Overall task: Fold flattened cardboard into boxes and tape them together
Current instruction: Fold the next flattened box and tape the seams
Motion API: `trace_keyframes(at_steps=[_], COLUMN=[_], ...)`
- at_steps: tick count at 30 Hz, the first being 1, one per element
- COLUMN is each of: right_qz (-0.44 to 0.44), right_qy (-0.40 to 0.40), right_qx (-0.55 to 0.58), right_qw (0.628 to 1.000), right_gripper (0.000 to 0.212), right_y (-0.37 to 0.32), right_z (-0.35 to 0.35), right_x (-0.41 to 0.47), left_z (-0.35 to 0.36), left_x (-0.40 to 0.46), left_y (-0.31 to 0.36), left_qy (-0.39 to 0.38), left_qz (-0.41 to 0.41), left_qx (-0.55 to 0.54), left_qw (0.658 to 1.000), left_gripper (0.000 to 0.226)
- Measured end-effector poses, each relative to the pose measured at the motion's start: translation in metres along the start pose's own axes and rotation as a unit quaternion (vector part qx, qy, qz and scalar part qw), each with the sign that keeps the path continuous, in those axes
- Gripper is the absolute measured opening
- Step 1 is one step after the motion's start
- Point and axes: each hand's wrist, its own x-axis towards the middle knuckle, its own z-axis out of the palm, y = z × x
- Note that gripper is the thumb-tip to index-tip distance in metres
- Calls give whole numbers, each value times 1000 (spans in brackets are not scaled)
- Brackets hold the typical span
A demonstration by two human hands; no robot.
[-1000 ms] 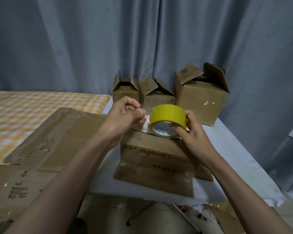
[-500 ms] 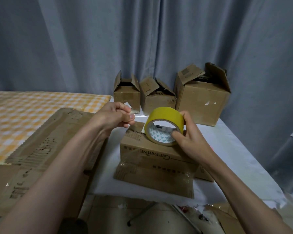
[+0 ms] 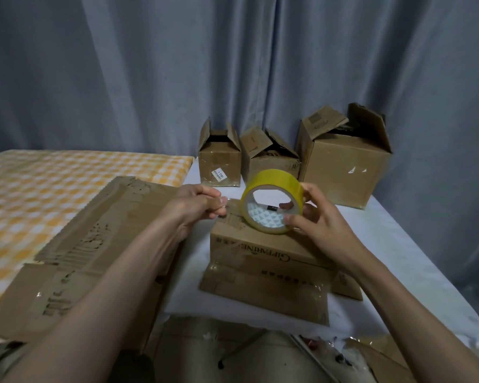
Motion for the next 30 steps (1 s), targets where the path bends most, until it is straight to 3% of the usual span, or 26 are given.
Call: trace_keyframes(at_steps=[4, 21, 24, 27, 30], right_qz=[-15, -8, -5, -4, 19], right_qy=[36, 35, 35, 36, 35], right_qx=[0, 2, 8, 14, -17], right_qw=[999, 999, 999, 999, 999], right_gripper=[45, 38, 38, 40, 40], right_y=[-1, 2, 2, 2, 5], right_z=[-5, -3, -3, -2, -1], right_x=[-2, 0, 1, 2, 2], left_z=[-12, 5, 10, 9, 9], left_x=[6, 4, 4, -1, -11], left_y=[2, -24, -26, -27, -27], left_qy=[55, 43, 68, 82, 77], left_qz=[18, 16, 58, 95, 157], left_qx=[27, 180, 248, 359, 352], left_qw=[998, 983, 964, 925, 919], left_gripper=[13, 9, 10, 12, 32])
